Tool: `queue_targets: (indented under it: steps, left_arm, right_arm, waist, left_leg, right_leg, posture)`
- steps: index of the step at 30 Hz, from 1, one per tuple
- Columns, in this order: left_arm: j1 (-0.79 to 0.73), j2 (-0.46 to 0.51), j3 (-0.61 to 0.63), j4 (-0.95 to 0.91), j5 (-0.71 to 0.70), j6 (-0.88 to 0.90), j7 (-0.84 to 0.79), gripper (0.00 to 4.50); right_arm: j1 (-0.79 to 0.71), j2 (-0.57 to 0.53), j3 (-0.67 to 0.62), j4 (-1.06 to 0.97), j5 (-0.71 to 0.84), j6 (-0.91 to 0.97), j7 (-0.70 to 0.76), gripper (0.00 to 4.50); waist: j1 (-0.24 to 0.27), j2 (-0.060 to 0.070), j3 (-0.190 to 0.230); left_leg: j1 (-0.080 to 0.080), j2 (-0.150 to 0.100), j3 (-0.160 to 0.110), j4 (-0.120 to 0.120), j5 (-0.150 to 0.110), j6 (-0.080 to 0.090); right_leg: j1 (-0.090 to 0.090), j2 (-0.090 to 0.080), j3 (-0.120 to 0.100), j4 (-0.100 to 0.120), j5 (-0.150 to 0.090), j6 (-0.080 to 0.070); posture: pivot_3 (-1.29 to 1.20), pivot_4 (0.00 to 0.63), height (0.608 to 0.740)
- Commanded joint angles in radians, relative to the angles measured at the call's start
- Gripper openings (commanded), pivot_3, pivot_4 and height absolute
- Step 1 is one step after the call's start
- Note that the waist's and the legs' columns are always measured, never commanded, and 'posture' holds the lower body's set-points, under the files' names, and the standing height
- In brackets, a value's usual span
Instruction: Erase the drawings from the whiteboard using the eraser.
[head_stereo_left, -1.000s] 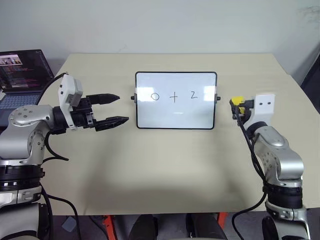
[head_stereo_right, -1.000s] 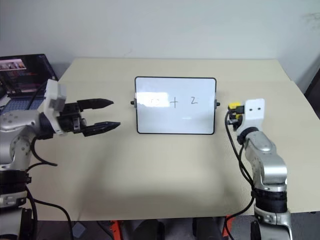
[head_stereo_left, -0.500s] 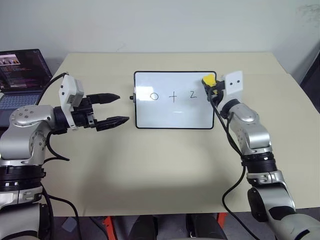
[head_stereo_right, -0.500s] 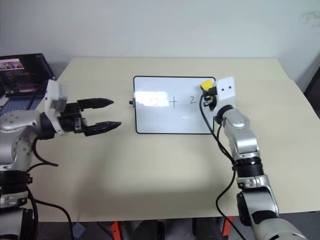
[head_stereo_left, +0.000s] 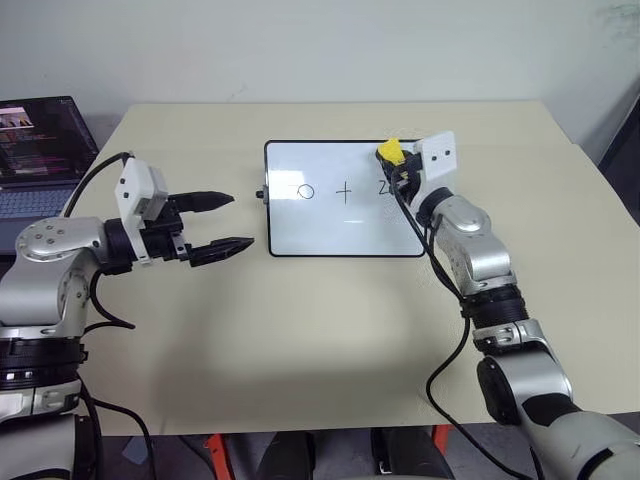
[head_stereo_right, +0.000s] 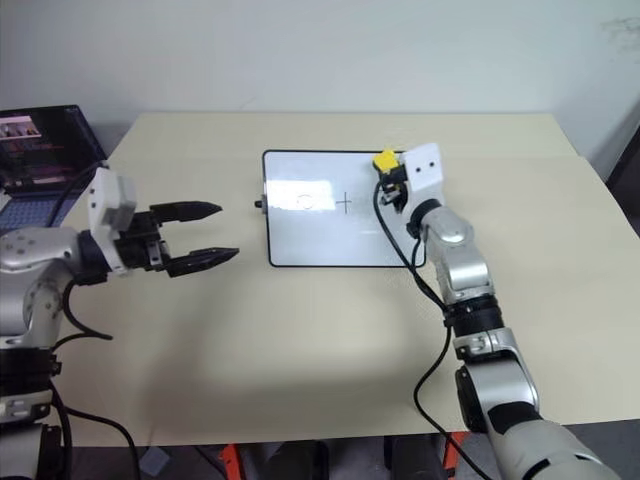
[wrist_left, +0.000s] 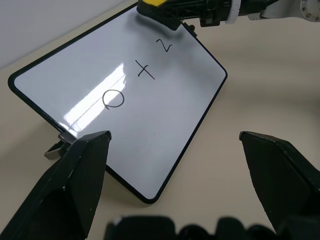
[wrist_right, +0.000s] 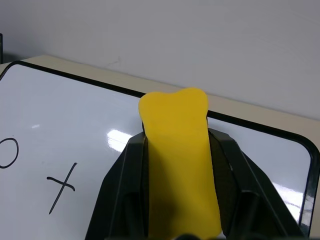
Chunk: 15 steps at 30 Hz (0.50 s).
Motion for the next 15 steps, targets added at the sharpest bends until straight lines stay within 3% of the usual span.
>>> queue_targets:
  steps: [1,15]
  left_arm:
    - [-0.006,0.027,0.035,-0.037,-0.006,-0.01,0.002,4.5]
    - [-0.019,0.024,0.029,-0.028,-0.002,-0.02,0.002,4.5]
  right_arm:
    - [-0.043,-0.008,-0.022,0.032,-0.003,-0.055,0.007,1.28]
    - [-0.054,-0.04,-0.001,0.109,-0.047,-0.063,0.0,1.28]
  waist:
    - [0.0,0.0,0.0]
    - [-0.002,0.0,0.0]
  left_leg:
    - [0.0,0.0,0.0,0.0,0.0,0.0]
    - [0.0,0.0,0.0,0.0,0.0,0.0]
  right_leg:
    - [0.0,0.0,0.0,0.0,0.0,0.0]
    - [0.0,0.0,0.0,0.001,0.0,0.0]
  posture:
    - [0.0,0.15,0.74]
    - [0.0,0.15,0.74]
